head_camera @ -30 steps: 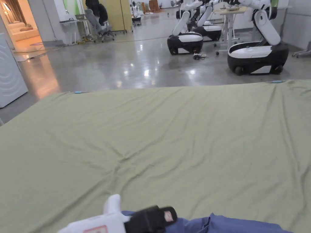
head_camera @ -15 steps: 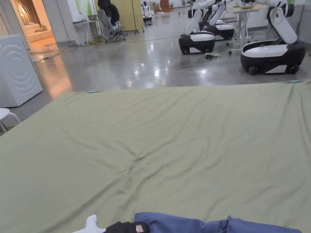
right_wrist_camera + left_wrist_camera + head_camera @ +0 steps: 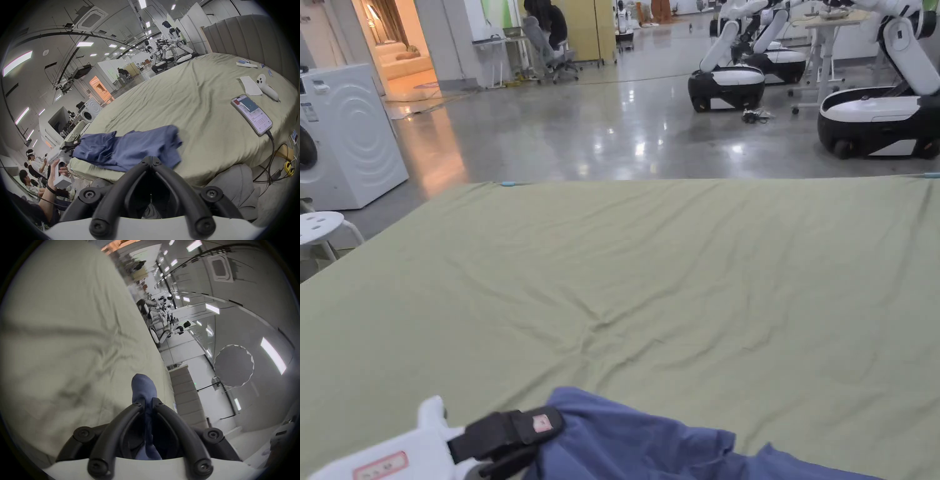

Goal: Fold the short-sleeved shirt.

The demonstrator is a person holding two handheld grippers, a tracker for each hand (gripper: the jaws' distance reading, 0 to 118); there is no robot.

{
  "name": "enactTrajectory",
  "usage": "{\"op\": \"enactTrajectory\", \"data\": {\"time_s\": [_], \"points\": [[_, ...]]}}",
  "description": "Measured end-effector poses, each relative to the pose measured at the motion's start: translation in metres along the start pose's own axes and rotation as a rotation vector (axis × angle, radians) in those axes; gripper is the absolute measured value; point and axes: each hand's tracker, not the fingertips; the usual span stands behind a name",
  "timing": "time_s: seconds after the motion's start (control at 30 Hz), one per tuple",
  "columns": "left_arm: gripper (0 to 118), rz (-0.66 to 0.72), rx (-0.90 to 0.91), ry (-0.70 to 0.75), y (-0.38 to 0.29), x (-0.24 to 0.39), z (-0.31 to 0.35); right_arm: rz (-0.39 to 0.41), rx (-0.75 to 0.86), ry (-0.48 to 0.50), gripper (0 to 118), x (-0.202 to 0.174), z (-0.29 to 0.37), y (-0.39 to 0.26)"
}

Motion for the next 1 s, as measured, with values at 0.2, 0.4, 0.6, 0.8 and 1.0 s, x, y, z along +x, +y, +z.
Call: {"op": "enactTrajectory", "data": {"time_s": [0.2, 0.4, 0.6, 0.8, 1.0], "points": [[6, -0.245, -0.03, 0.017, -0.011, 0.072, -0.004, -0.016, 0.008, 0.016, 0, 0.005, -0.004, 0.0], [6, -0.342, -0.271, -0.034, -0.108, 0.112, -0.117, -0.038, 0.021, 0.026, 0, 0.009, 0.005, -0.002], [8, -0.464, -0.45, 0.084, -0.175, 0.107, -0.199, -0.069, 0.055, -0.014, 0, 0.023, 0.022, -0.005], [67, -0.548, -0.323, 0.014, -0.152, 0.143, -0.159, -0.09, 0.04, -0.027, 0, 0.038, 0.018, -0.003], [0, -0.719, -0.474, 0.196, -0.157, 0.136, -0.185, -0.077, 0.025, -0.015, 0, 0.033, 0.01, -0.004]]}}
